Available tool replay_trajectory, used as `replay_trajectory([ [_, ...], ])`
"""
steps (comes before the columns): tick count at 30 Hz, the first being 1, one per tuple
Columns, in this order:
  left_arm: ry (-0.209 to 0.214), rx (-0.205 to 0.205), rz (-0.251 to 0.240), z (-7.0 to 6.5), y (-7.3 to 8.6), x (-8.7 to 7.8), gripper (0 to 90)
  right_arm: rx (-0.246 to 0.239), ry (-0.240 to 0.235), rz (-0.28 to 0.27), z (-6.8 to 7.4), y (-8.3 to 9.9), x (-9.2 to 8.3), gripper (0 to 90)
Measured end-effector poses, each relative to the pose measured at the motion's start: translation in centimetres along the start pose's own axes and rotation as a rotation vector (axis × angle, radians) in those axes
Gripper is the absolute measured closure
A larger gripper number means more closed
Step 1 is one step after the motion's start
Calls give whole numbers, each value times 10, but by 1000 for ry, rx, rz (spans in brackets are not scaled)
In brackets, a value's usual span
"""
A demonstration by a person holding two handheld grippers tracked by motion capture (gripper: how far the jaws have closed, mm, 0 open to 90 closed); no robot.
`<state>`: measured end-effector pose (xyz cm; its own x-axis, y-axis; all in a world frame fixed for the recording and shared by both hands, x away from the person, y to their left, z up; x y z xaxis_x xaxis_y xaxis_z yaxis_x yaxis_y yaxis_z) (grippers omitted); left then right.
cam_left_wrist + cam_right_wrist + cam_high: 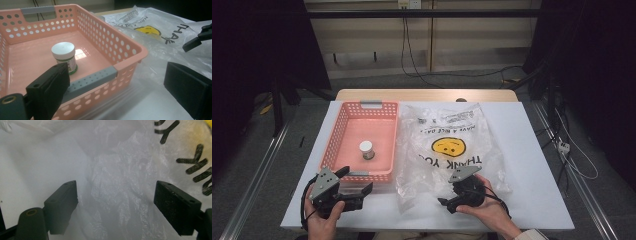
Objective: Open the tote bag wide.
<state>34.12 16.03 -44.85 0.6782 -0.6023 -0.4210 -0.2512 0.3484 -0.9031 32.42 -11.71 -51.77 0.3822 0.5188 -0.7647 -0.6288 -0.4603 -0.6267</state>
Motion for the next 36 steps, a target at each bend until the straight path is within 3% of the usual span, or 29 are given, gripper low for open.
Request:
replay_trajectory([
  [4,3,0,-1,0,0,0,62,13,-5,41,-3,7,4,239],
  [7,3,0,5,0,1,0,62,11,-12,35,-3,8,4,255],
  [10,2,-3,4,0,1,1,62,33,-6,28,-7,8,2,342],
  [14,5,-1,4,-1,1,0,63,37,2,20,-10,8,1,392],
  [18,5,-3,8,0,2,1,63,51,10,26,-14,6,-1,520],
  [22,2,-1,10,0,2,1,64,53,7,20,-17,6,-1,571],
  [26,7,0,10,0,2,2,62,95,21,1,-24,6,-2,726],
  [33,11,0,7,-1,1,3,64,133,38,-1,-31,4,-2,896],
  [36,12,9,10,-1,2,3,63,143,52,-14,-35,2,-2,900],
])
Point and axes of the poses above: each handheld gripper's, and its own axes: x roughly forward along the jaws, y roughly out of its underside, z roughly to its left, the point moved 9 cm from there along x, roughly forward along the jaws, and after that the axes turned 10 degrees about x, right-handed, at the moved point
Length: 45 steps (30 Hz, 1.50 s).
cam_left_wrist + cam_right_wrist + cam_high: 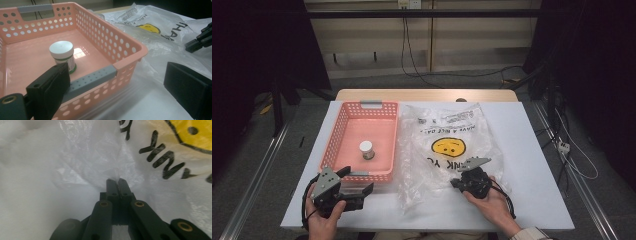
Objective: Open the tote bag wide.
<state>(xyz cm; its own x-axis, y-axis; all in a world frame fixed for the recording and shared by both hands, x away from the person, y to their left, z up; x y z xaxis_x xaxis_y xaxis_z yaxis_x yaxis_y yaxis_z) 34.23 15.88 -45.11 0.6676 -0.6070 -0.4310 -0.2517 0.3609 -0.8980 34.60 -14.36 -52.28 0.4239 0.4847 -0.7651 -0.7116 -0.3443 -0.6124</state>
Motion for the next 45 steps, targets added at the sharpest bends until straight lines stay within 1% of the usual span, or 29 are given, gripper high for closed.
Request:
replay_trajectory([
  [1,0,2,1,0,0,0,63,-13,18,-3,-1,0,0,900],
  [2,0,2,1,0,0,0,63,-6,16,-2,-2,-1,0,900],
  [5,0,-1,-1,0,0,0,64,14,9,-29,-3,-6,-4,900],
  [6,0,-1,-1,0,0,0,65,23,-1,-47,-3,-9,-7,900],
  [9,0,1,0,0,0,0,63,43,-13,-93,-3,-18,-13,900],
  [10,-1,2,0,0,0,0,64,44,-14,-106,-3,-21,-14,900],
  [11,-1,2,0,0,0,0,65,44,-14,-106,-3,-21,-14,900],
  [12,-1,-3,-2,0,0,0,66,43,-15,-135,-3,-27,-18,900],
  [14,-1,-6,-3,0,0,0,67,44,-20,-156,-2,-32,-21,900],
  [16,-1,0,-2,0,0,0,65,41,-24,-166,-2,-36,-23,900],
  [18,0,-6,-4,0,0,0,66,41,-24,-171,-2,-37,-24,900],
  [22,-7,-9,-12,1,-1,-1,66,59,-40,-203,-4,-46,-28,900],
  [24,-11,-15,-25,2,-2,-3,66,62,-45,-217,-5,-50,-31,900],
  [28,-12,-15,-30,2,-3,-4,65,69,-62,-243,-4,-57,-36,900],
  [31,-7,-8,-28,2,-3,-4,64,69,-70,-254,-3,-61,-40,900],
  [32,-7,-7,-28,2,-3,-4,63,53,-72,-247,-2,-64,-42,900],
  [33,-5,-5,-29,2,-3,-4,63,48,-69,-254,-1,-66,-44,900],
  [35,-3,-3,-34,2,-3,-5,62,50,-80,-262,0,-70,-47,900],
  [42,-3,-1,-36,1,-3,-5,62,54,-90,-299,-2,-82,-53,900],
  [45,-3,0,-35,1,-3,-5,62,51,-88,-306,-4,-87,-55,900],
])
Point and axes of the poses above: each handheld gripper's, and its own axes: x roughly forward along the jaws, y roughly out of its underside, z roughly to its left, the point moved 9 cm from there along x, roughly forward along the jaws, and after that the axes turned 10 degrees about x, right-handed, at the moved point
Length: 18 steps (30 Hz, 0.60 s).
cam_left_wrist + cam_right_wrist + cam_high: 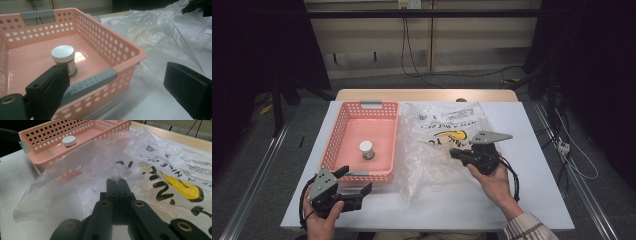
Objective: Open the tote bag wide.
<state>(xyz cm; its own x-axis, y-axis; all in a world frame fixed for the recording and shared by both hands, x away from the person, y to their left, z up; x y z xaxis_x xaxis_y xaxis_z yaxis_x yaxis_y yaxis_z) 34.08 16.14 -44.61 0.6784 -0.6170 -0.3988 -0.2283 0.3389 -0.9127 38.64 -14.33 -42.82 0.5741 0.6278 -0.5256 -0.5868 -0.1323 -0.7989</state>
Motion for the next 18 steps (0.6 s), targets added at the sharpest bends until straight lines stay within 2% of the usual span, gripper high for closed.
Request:
replay_trajectory([
  [5,1,4,-1,0,0,0,62,-8,-16,-28,1,-14,-4,900],
  [9,1,4,-2,0,0,0,62,-21,-37,-17,4,-23,-4,900],
  [18,4,7,1,0,0,1,62,-34,-33,-32,4,-39,-5,900],
])
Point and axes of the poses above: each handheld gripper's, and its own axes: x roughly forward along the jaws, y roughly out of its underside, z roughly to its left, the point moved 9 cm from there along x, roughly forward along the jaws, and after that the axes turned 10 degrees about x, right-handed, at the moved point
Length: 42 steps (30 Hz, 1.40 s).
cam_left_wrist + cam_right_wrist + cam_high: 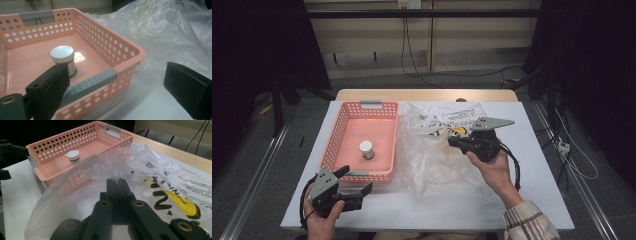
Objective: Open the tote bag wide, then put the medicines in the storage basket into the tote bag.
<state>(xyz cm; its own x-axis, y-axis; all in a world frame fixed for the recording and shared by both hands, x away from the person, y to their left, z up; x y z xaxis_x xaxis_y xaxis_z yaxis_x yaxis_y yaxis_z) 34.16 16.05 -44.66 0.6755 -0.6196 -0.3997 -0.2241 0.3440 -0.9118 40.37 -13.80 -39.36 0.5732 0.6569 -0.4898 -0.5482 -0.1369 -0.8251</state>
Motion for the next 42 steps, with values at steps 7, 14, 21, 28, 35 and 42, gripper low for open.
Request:
replay_trajectory([
  [7,1,0,7,2,3,1,62,-10,-10,-30,3,-19,0,900],
  [14,4,-7,6,2,2,2,62,-13,-18,-62,2,-28,1,900],
  [21,0,-8,2,1,0,-1,61,6,-17,-46,-4,-18,1,900],
  [28,12,-30,35,9,-3,2,56,16,-12,-43,-9,-17,1,900],
  [35,2,15,72,14,-14,4,59,5,-35,-33,-5,-15,4,900],
  [42,51,10,143,22,-17,13,104,0,-47,-20,-2,-12,8,900],
])
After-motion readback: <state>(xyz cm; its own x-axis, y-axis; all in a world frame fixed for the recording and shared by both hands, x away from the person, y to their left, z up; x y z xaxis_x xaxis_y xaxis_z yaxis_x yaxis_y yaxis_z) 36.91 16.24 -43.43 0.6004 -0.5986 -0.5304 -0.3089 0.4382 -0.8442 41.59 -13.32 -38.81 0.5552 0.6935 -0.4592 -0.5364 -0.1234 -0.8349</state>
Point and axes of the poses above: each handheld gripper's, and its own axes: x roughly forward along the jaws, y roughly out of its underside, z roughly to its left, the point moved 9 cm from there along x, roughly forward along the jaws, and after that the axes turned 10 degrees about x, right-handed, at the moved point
